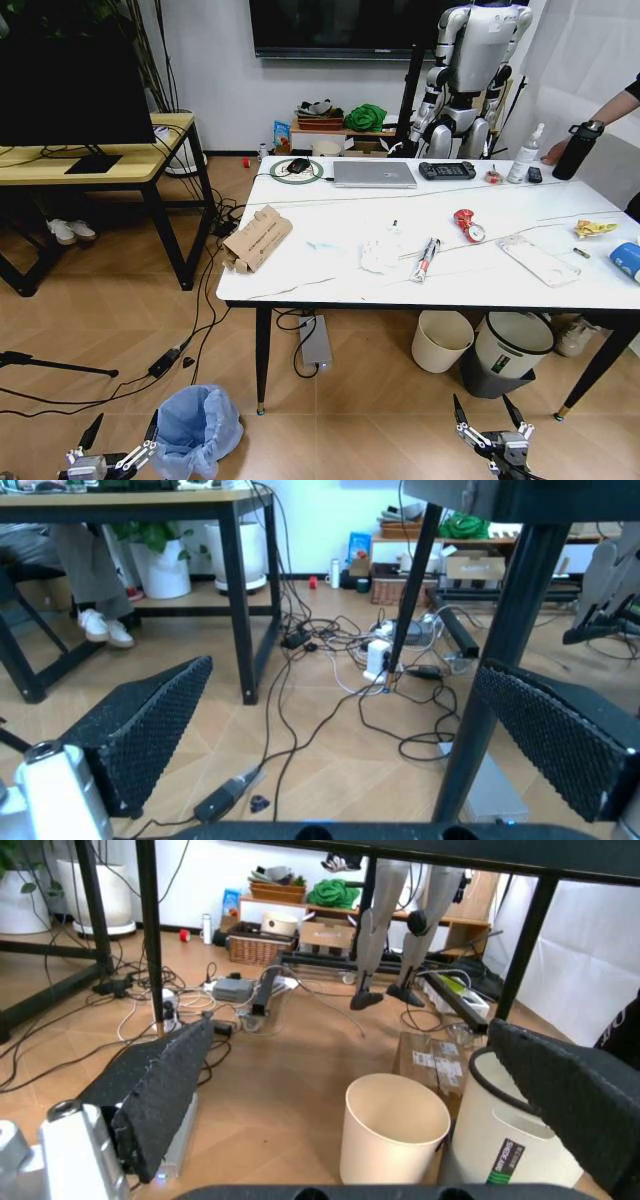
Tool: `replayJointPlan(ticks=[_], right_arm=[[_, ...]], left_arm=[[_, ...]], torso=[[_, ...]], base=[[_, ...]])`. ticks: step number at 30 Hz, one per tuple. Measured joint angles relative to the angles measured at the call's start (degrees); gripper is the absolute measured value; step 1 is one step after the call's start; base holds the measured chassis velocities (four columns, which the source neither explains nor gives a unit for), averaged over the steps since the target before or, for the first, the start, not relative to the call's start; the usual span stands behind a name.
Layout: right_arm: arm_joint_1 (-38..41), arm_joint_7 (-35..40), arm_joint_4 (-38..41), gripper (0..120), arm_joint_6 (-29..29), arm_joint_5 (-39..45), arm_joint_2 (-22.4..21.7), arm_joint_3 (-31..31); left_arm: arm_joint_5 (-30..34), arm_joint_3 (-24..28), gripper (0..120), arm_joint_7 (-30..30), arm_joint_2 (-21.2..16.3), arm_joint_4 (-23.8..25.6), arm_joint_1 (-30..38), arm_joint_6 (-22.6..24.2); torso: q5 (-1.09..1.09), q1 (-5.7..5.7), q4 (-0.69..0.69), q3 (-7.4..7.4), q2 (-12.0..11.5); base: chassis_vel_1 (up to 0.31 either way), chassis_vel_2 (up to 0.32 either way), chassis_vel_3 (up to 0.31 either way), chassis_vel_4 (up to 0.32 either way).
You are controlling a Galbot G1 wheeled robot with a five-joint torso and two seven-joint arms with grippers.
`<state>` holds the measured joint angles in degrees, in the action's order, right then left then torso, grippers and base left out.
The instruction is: Pick up the trash bin and place the trash from the table into it.
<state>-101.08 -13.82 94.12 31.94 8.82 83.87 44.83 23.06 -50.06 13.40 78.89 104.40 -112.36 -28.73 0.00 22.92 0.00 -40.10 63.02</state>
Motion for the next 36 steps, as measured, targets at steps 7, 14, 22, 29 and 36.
replayJointPlan(ticks=[7, 14, 22, 29, 36], right_arm=[[0.1, 0.0, -0.1, 100, 0.0, 0.0, -0.2, 0.0], [0.4, 0.0, -0.3, 100, -0.1, 0.0, -0.1, -0.3], [0.5, 0.0, -0.5, 100, -0.1, 0.0, -0.3, -0.3], [0.7, 0.0, -0.6, 100, -0.1, 0.1, -0.4, -0.4], [0.9, 0.0, -0.9, 100, -0.1, 0.1, -0.5, -0.6]], left_arm=[[0.1, -0.1, 100, 0.4, 0.3, -0.2, 0.1, 0.0], [0.2, 0.0, 100, 0.5, 0.8, -0.4, 0.1, 0.3], [0.2, 0.2, 100, 0.6, 1.3, -0.4, 0.2, 0.5], [0.1, 0.2, 100, 0.6, 1.5, -0.4, 0.3, 1.0], [-0.1, 0.2, 100, 0.6, 1.5, -0.3, 0.2, 1.4]], torso=[[0.0, 0.0, 0.0, 0.0, 0.0], [0.0, -0.73, 0.0, 0.92, -1.7], [0.0, -1.88, 0.0, 2.3, -4.2], [0.0, -2.79, 0.0, 3.45, -6.3], [0.0, -3.61, 0.0, 4.53, -8.2]], base=[[0.0, 0.0, 0.0, 0.0], [0.0, 0.0, 0.0, 0.0], [0.0, 0.0, 0.0, 0.0], [0.0, 0.0, 0.0, 0.0], [0.0, 0.0, 0.0, 0.0]])
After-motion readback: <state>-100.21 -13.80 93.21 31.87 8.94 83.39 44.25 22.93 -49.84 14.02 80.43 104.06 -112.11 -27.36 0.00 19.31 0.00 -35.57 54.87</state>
